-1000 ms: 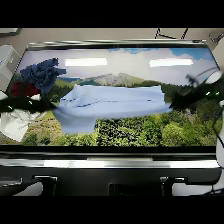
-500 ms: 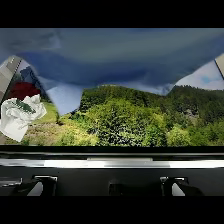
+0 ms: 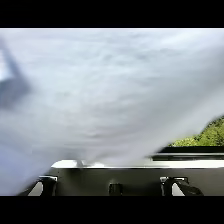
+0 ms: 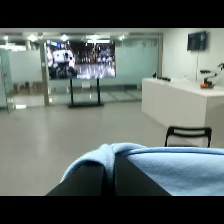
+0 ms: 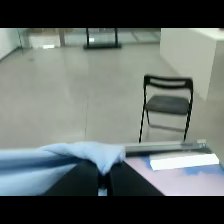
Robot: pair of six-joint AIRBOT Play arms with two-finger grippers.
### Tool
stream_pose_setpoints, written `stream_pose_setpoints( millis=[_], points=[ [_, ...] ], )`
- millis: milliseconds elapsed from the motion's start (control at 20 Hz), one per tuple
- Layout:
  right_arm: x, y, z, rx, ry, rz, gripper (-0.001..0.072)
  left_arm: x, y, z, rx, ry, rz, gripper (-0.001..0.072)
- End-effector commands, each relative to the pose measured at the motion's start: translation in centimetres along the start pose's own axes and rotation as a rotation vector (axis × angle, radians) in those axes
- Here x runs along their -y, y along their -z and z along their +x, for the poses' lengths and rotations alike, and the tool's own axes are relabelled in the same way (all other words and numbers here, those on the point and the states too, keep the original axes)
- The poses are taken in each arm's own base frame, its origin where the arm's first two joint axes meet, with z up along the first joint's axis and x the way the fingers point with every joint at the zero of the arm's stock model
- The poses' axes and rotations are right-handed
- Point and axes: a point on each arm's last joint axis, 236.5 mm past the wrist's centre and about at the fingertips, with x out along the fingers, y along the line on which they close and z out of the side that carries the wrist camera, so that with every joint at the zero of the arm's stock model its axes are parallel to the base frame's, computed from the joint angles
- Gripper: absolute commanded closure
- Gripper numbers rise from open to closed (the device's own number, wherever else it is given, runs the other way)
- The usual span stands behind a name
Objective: Fold the clothes and pants, and hang the long-sleeved shirts on hangers.
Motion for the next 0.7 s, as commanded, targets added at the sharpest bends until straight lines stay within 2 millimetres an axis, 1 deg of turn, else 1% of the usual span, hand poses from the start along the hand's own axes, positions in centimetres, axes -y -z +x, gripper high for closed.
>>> stream_pose_setpoints(
  millis=[0,50,100,150,200,250,300,350,400,450,500,550,600,650],
  points=[
    [1.8,13.9,7.2,-0.502,-0.007,0.077,0.0671,-3.2,13.0,5.8,-0.386,-0.003,-0.115,0.0687],
    [2.1,20.4,9.5,-0.706,-0.024,0.112,0.0672,-3.8,18.4,7.8,-0.509,0.011,-0.163,0.0687],
    [1.7,26.3,11.2,-0.875,-0.048,0.129,0.0672,-4.0,24.7,9.4,-0.644,0.029,-0.213,0.0687],
    [0.9,32.3,12.9,-1.012,-0.077,0.124,0.0672,-4.0,30.9,10.4,-0.771,0.039,-0.267,0.0687],
    [0.4,37.7,14.3,-1.110,-0.083,0.121,0.0672,-3.5,37.7,10.9,-0.898,0.051,-0.318,0.0687],
    [0.5,43.0,15.6,-1.184,-0.056,0.116,0.0671,-3.0,43.8,11.0,-0.997,0.059,-0.342,0.0687],
    [0.9,47.5,16.9,-1.235,0.002,0.156,0.0671,-2.6,49.9,10.8,-1.088,0.054,-0.369,0.0686],
    [0.9,50.8,18.0,-1.265,0.030,0.209,0.0671,-2.4,55.1,10.5,-1.163,0.036,-0.408,0.0686],
    [0.6,53.3,19.3,-1.273,0.037,0.256,0.0671,-2.5,59.0,10.3,-1.216,0.016,-0.439,0.0686],
    [0.5,55.1,20.9,-1.251,0.035,0.284,0.0670,-2.6,62.0,10.5,-1.250,0.000,-0.471,0.0686],
    [0.5,55.9,22.6,-1.196,0.040,0.310,0.0670,-3.0,64.3,11.2,-1.256,-0.022,-0.505,0.0686],
    [0.8,55.7,24.8,-1.106,0.062,0.345,0.0670,-3.4,65.5,12.3,-1.235,-0.043,-0.535,0.0686],
    [1.2,54.7,27.0,-1.002,0.081,0.370,0.0669,-4.1,65.9,13.9,-1.190,-0.063,-0.554,0.0686],
    [1.8,53.2,29.1,-0.890,0.098,0.392,0.0669,-4.7,65.6,15.7,-1.130,-0.082,-0.563,0.0686]
  ],
)
